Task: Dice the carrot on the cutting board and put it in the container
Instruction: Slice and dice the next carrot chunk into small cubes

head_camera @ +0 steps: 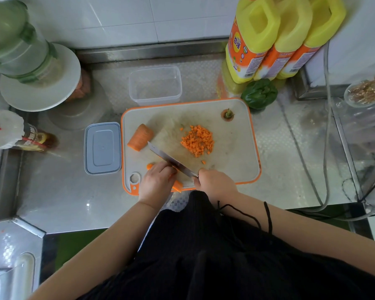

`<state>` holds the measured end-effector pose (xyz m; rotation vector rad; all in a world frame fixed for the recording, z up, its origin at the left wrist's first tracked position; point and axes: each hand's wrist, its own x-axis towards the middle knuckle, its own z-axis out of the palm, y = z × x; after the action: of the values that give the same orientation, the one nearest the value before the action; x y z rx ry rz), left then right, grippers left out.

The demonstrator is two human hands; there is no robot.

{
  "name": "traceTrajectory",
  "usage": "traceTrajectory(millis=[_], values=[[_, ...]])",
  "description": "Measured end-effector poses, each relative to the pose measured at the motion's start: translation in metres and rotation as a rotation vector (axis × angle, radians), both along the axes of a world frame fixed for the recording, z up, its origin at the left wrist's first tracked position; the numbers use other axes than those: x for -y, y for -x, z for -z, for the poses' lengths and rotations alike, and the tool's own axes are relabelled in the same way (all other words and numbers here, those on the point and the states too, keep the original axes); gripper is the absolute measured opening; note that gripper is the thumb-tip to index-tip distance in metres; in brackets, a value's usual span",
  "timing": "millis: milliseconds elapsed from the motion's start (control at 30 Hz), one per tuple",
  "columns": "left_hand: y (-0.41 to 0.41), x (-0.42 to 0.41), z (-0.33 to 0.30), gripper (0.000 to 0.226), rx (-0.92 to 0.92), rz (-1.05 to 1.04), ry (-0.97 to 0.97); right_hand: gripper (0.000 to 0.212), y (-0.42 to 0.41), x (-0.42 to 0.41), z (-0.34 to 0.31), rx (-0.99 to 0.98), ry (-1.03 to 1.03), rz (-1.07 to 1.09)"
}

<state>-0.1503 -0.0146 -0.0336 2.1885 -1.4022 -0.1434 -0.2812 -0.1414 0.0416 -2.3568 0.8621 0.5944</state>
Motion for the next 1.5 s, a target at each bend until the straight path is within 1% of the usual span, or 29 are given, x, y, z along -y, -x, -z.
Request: traceTrajectory(millis=[67,200,333,500,567,667,833,1033,1300,1333,1433,1500], values=[[0.000,0.000,0.002,0.026,0.005,-0.005,-0.018,0.029,0.000,-0.001,-0.002,-0.017,0.004,-0.018],[-0.001,0.002,0.004,0.030,-0.001,-0.018,-0.047,0.014,-0.001,-0.004,-0.001,-0.062,-0.006,-0.027],[-0.002,0.002,0.006,0.029,-0.008,-0.013,-0.061,0.012,-0.004,-0.007,0.001,-0.073,-0.021,-0.001],[-0.001,0.002,0.003,0.028,-0.018,-0.001,-0.047,0.035,-0.008,-0.001,0.009,-0.076,-0.057,0.053],[0.000,0.001,0.002,0.027,-0.013,0.003,-0.033,0.040,-0.006,0.003,0.013,-0.075,-0.066,0.084],[0.000,-0.002,0.002,0.027,-0.013,0.017,-0.018,0.042,-0.002,0.004,0.013,-0.066,-0.052,0.074],[-0.001,-0.008,0.001,0.022,0.000,-0.016,0.022,0.033,0.000,0.001,0.005,-0.031,-0.042,0.005],[-0.002,-0.008,0.003,0.029,-0.010,-0.041,-0.056,0.018,0.000,-0.005,0.003,-0.033,-0.017,-0.052],[-0.002,-0.005,0.003,0.029,-0.018,-0.047,-0.049,0.015,-0.008,-0.010,0.010,-0.049,-0.027,-0.047],[-0.002,-0.004,0.003,0.028,-0.017,-0.049,-0.050,0.015,-0.009,-0.009,0.010,-0.050,-0.038,-0.038],[-0.001,-0.006,0.003,0.027,-0.010,-0.046,-0.037,0.032,-0.013,-0.003,0.010,-0.076,-0.087,0.030],[-0.001,-0.008,0.003,0.027,-0.004,-0.039,-0.039,0.039,-0.012,0.001,0.011,-0.071,-0.096,0.070]])
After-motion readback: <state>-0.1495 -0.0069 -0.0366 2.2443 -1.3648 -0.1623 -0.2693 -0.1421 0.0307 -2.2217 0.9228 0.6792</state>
